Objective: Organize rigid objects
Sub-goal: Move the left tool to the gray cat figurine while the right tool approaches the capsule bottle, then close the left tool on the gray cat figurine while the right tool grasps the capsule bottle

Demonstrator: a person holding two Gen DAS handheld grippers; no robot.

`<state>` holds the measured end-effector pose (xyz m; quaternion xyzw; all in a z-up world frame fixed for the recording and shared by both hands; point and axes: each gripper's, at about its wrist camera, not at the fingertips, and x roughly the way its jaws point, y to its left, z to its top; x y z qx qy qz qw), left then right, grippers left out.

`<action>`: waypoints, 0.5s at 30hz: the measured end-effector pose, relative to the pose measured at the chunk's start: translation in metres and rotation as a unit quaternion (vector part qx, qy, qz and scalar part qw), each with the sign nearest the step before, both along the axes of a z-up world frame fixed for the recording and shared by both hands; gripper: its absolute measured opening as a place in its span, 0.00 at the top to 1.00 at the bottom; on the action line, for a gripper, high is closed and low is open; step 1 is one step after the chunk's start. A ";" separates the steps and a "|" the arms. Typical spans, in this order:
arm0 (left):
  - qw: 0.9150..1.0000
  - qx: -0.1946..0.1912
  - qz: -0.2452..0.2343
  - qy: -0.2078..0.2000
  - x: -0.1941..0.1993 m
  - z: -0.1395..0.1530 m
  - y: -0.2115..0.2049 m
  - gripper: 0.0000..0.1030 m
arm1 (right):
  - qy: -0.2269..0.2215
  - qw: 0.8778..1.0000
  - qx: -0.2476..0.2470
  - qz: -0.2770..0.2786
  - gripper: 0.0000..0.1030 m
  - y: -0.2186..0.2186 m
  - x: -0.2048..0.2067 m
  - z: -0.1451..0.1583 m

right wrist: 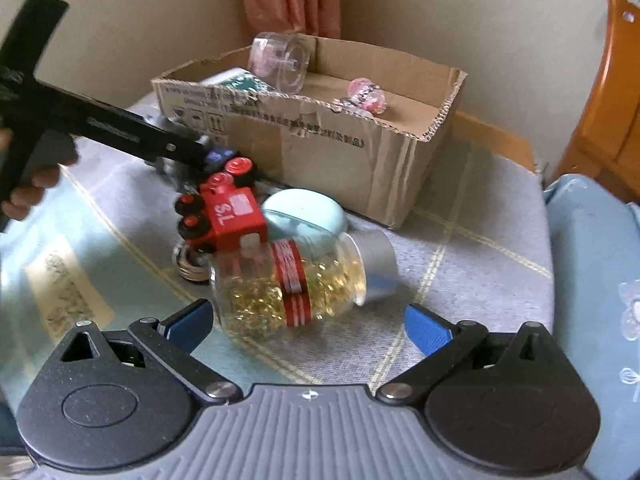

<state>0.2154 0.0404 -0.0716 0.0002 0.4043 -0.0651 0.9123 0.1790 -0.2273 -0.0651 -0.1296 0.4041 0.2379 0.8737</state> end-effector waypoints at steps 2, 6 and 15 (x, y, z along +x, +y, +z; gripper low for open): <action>1.000 -0.003 0.001 0.000 -0.003 0.001 0.004 0.05 | -0.002 1.000 -0.003 -0.004 0.00 0.000 0.001 -0.001; 1.000 -0.006 0.006 -0.009 -0.010 0.006 0.010 0.05 | -0.014 1.000 -0.014 -0.012 0.00 -0.002 -0.002 -0.001; 0.999 0.031 -0.041 -0.007 -0.008 0.000 -0.003 0.06 | -0.012 1.000 -0.008 0.013 0.00 -0.003 0.001 -0.011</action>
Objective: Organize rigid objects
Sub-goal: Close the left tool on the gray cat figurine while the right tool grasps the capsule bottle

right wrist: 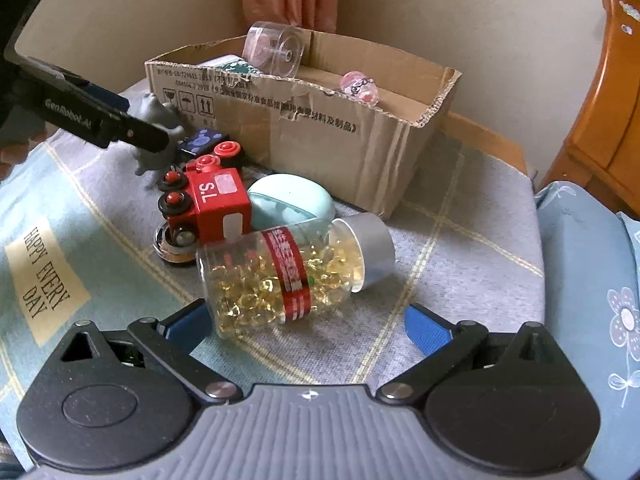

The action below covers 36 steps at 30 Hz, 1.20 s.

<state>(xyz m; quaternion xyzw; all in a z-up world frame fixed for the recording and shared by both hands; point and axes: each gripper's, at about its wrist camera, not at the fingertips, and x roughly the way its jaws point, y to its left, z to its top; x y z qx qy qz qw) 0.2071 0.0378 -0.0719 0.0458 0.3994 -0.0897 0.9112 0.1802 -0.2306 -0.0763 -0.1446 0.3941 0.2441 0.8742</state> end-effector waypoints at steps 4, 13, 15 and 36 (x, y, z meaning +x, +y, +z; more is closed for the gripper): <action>1.000 0.021 -0.005 -0.001 0.003 -0.010 -0.006 0.05 | 0.013 1.000 0.016 0.011 0.00 -0.004 0.006 -0.002; 0.998 0.033 -0.056 -0.025 -0.001 -0.012 -0.004 0.09 | 0.005 0.999 0.021 0.034 0.00 -0.007 0.006 -0.003; 0.997 0.027 -0.073 -0.025 -0.001 -0.012 -0.003 0.13 | 0.002 0.999 0.017 0.043 0.00 -0.006 0.006 -0.002; 0.996 0.006 -0.093 0.006 -0.017 -0.005 0.003 0.30 | 0.015 0.998 0.010 0.068 0.04 0.007 0.003 0.011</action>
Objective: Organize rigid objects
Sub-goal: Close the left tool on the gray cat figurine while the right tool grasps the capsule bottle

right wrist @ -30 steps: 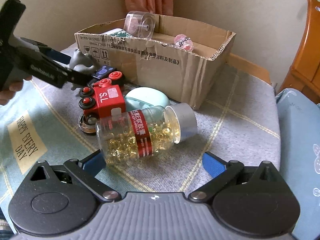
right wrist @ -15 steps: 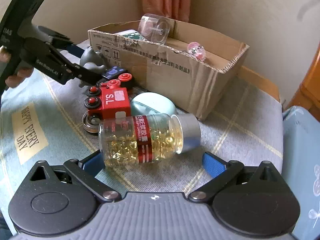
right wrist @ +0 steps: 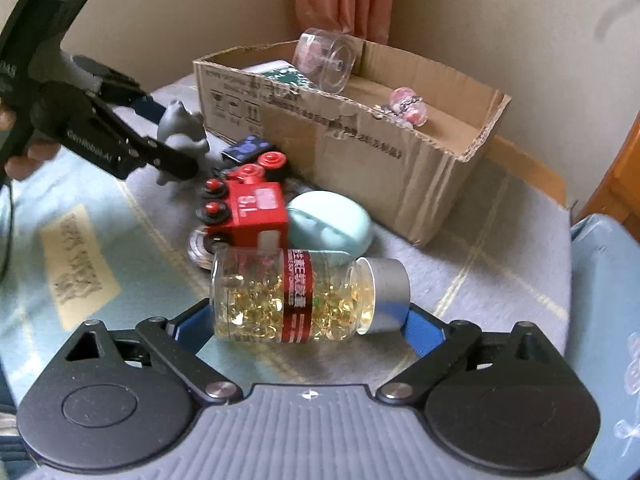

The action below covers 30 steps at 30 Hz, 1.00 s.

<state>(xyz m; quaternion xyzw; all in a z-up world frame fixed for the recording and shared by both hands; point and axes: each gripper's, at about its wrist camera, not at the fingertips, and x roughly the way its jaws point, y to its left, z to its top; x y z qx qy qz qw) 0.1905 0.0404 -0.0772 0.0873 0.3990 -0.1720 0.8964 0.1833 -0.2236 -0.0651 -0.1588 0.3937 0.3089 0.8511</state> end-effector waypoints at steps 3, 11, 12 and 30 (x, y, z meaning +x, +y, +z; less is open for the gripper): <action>1.000 0.007 -0.001 -0.005 0.000 -0.002 -0.002 0.28 | 0.006 1.000 0.013 -0.013 0.03 -0.001 0.001 0.000; 1.000 0.016 -0.007 -0.009 0.007 -0.004 -0.007 0.27 | 0.004 0.999 0.012 -0.044 0.02 0.005 -0.001 0.002; 1.000 0.016 -0.008 -0.007 0.008 -0.005 -0.007 0.27 | 0.003 0.999 0.008 -0.045 0.02 0.006 -0.002 0.001; 0.999 0.020 0.006 0.048 0.004 0.010 -0.005 0.31 | 0.006 0.998 -0.035 -0.057 0.06 0.017 -0.007 0.012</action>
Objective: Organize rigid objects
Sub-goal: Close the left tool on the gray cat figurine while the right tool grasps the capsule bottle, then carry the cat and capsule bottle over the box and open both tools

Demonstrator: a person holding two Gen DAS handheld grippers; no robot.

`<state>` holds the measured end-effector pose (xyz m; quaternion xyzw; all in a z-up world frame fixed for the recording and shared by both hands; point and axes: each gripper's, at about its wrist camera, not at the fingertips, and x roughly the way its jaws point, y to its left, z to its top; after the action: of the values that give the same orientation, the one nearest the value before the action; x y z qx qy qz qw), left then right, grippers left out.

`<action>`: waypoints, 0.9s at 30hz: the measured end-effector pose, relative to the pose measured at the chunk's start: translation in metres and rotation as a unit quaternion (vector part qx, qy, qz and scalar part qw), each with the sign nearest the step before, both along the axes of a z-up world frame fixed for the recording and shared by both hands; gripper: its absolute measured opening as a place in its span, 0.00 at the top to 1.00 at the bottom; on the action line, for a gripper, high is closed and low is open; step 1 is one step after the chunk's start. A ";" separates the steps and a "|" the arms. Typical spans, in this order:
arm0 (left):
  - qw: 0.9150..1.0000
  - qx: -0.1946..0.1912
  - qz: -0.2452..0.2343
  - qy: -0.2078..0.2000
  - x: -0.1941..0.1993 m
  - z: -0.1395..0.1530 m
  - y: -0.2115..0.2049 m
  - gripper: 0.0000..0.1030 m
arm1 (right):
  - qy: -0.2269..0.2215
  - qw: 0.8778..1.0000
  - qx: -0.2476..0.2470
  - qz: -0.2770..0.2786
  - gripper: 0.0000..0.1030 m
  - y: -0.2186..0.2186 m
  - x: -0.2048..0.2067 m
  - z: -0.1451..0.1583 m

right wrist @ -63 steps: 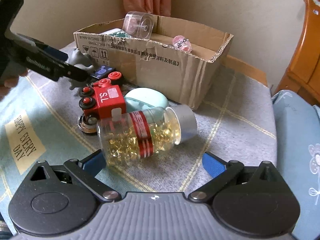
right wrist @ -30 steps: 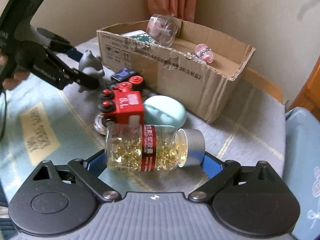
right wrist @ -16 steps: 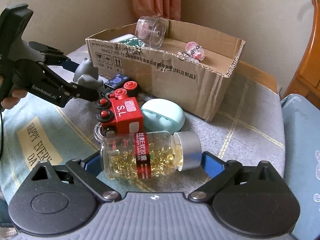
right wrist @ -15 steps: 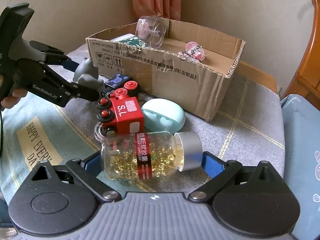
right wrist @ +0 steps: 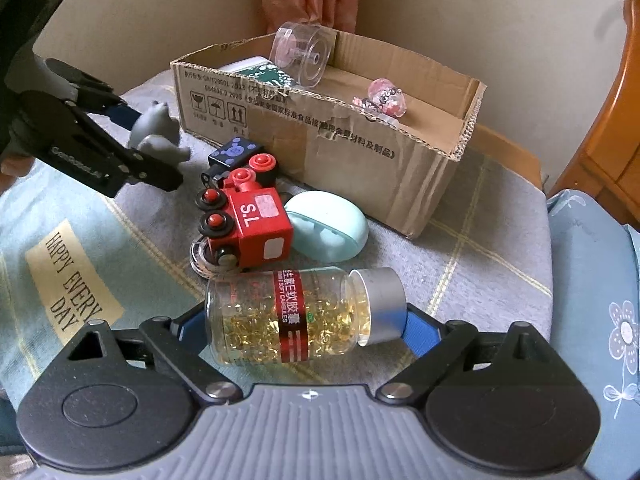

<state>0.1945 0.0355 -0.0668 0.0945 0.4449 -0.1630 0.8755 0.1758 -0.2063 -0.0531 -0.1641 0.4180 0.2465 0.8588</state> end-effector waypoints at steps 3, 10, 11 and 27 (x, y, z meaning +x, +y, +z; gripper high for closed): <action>1.000 0.010 -0.010 0.022 -0.003 0.010 0.001 0.31 | 0.003 1.000 0.002 0.002 0.06 -0.003 -0.002 0.010; 0.998 0.043 -0.030 0.023 -0.007 0.046 -0.004 0.31 | -0.002 1.000 0.014 0.001 0.06 -0.013 0.002 0.043; 0.998 0.043 -0.032 0.019 -0.006 0.053 -0.005 0.31 | -0.008 1.000 0.017 0.002 0.06 -0.014 0.004 0.050; 0.998 0.025 -0.037 -0.041 0.063 0.112 -0.039 0.31 | -0.062 0.997 0.041 -0.028 0.06 0.005 0.089 0.109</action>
<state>0.2579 -0.0039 0.0453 0.1392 0.4090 -0.1805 0.8836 0.2652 -0.2018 0.0557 -0.1321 0.3583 0.2281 0.8956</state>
